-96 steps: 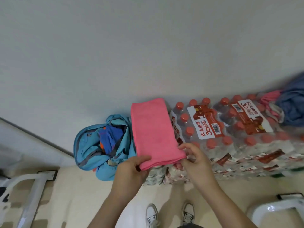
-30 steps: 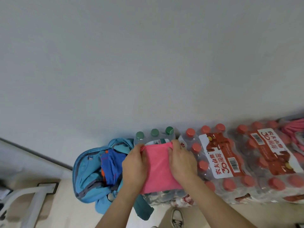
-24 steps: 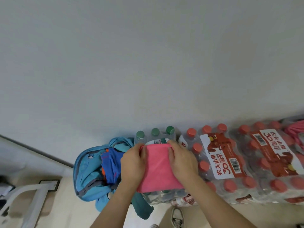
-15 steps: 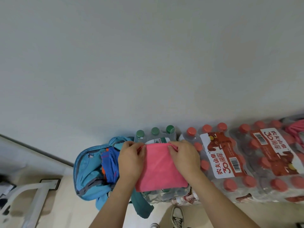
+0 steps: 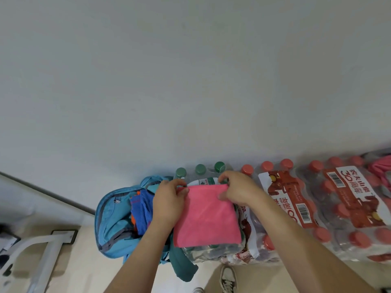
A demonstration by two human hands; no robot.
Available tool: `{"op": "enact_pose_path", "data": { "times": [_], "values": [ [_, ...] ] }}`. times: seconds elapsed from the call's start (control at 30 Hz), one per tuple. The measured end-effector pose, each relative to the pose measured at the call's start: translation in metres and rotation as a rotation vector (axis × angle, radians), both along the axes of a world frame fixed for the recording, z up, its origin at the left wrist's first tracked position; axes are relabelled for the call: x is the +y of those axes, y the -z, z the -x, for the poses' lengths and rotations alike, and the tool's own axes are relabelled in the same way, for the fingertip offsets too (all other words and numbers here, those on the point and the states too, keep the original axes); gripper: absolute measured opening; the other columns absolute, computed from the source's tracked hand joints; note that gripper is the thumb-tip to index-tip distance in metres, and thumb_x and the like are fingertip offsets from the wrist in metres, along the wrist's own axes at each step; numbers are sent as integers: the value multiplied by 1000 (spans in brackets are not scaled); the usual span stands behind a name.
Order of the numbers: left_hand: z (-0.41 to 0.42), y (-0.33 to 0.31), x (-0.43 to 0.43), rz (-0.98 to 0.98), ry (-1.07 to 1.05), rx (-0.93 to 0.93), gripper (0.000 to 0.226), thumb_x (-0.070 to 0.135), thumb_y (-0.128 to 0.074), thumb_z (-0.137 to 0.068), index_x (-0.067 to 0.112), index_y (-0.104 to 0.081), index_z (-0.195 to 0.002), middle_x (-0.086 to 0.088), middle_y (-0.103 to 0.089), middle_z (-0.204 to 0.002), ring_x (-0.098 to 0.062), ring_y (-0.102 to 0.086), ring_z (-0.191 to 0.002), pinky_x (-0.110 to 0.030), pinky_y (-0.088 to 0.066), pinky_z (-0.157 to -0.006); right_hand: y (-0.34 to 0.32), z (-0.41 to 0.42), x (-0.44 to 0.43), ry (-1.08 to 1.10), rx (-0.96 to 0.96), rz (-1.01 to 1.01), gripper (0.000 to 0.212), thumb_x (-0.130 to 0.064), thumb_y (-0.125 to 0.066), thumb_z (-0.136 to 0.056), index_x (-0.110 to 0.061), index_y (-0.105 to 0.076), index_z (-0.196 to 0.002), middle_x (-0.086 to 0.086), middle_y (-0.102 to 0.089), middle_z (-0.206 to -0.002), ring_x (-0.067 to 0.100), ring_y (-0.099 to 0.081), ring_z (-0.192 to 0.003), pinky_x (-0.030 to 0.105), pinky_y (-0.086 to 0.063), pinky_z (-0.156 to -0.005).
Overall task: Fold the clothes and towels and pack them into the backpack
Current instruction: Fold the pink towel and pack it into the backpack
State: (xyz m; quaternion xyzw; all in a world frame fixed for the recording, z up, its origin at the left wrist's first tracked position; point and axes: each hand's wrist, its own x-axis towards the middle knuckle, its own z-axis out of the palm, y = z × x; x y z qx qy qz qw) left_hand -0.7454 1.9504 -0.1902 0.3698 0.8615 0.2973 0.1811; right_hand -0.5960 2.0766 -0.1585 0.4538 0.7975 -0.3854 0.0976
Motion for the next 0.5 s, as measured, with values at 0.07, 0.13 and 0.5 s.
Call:
{"op": "enact_pose_path", "data": {
  "times": [0.07, 0.13, 0.5],
  "values": [
    [-3, 1, -1, 53, 128, 242, 14, 17, -61, -88, 18, -71, -97, -1, -52, -90, -18, -50, -83, -28, -39, -70, 3, 2, 0, -16, -6, 3, 31, -16, -70, -78, -19, -66, -109, -3, -67, -106, 17, -65, -91, 34, -55, -82],
    [-7, 0, 0, 67, 291, 534, 13, 13, -65, -79, 17, -73, -89, -6, -61, -97, -26, -56, -89, -36, -48, -70, 5, 3, -2, -19, -11, 26, 16, -14, -67, -77, -18, -70, -92, 0, -70, -86, 17, -67, -78, 31, -57, -70],
    [-9, 5, 8, 250, 703, 429, 58, 59, -14, -90, 24, -48, -122, 7, -52, -108, -14, -45, -102, -39, -33, -93, -3, -5, 7, 63, 239, 383, 21, 4, -70, -75, -12, -57, -81, 7, -60, -81, 14, -61, -65, 27, -55, -62]
  ]
}}
